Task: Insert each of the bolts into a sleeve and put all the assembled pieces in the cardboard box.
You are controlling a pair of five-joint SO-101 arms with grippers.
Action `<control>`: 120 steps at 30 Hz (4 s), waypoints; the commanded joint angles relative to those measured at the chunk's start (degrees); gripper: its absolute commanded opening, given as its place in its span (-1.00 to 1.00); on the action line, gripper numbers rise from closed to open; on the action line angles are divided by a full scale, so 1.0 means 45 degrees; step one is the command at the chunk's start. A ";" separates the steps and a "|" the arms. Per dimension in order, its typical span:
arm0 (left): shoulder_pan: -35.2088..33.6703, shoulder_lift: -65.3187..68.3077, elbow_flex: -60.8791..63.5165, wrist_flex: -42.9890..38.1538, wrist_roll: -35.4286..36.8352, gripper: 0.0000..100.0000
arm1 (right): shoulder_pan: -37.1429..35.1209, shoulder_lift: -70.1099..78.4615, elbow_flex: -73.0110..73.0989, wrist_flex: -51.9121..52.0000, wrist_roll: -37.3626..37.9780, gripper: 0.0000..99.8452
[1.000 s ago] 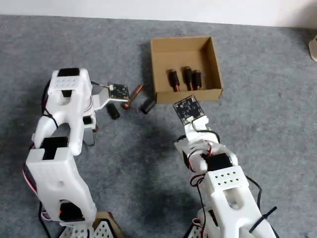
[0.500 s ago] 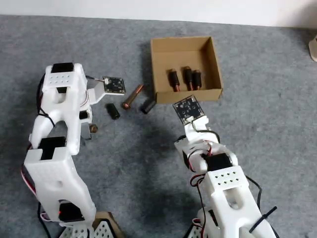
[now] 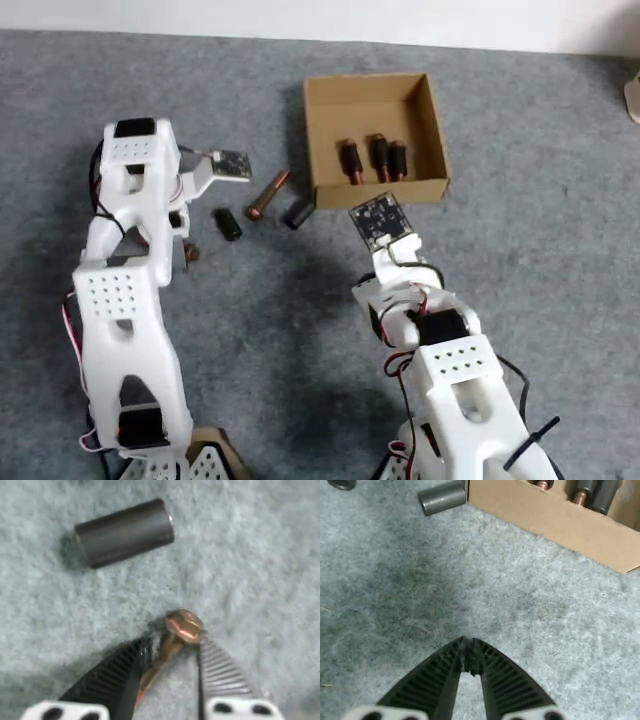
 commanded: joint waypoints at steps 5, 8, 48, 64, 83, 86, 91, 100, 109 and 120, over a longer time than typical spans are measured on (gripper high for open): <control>-0.0811 0.0205 -0.1416 0.0586 -0.7306 -0.96 | -0.0147 -0.0166 -0.0049 -0.0264 0.0156 -0.99; -0.0635 0.0205 -0.1436 0.0567 -0.5919 -0.99 | -0.0147 -0.0166 -0.0049 -0.0264 0.0156 -0.99; -0.3311 -0.4659 -0.1338 0.0567 1.2327 -0.99 | -0.3526 0.1495 -0.1612 0.0889 -0.0547 -0.99; -0.8215 -0.4523 -0.0850 -0.0313 1.2327 -0.99 | -0.5578 1.0090 -0.9700 0.2042 -0.0547 -0.99; -0.9797 -0.4405 0.1788 -0.3243 1.2249 -0.99 | -0.6007 1.6772 -1.8999 0.4659 -0.0547 -0.73; -0.9895 -0.4405 0.1807 -0.3536 1.2249 -0.99 | -0.6007 1.7592 -1.9976 0.4620 -0.0547 -0.73; -1.0090 -0.4405 0.1827 -0.3770 1.2249 -0.99 | -0.6007 1.8706 -2.1714 0.4679 -0.0567 -0.72; -1.0090 -0.4366 0.1827 -0.3770 1.2249 -0.99 | -0.6085 1.9839 -2.3316 0.4640 -0.0938 -0.72; -1.0071 -0.4386 0.2120 -0.3868 1.2249 -0.99 | -0.5988 2.1695 -2.4684 0.4620 -0.1035 -0.72; -1.0051 -0.4405 0.2100 -0.3790 1.2249 -0.99 | -0.5656 2.2769 -2.5074 0.4737 -0.1016 -0.72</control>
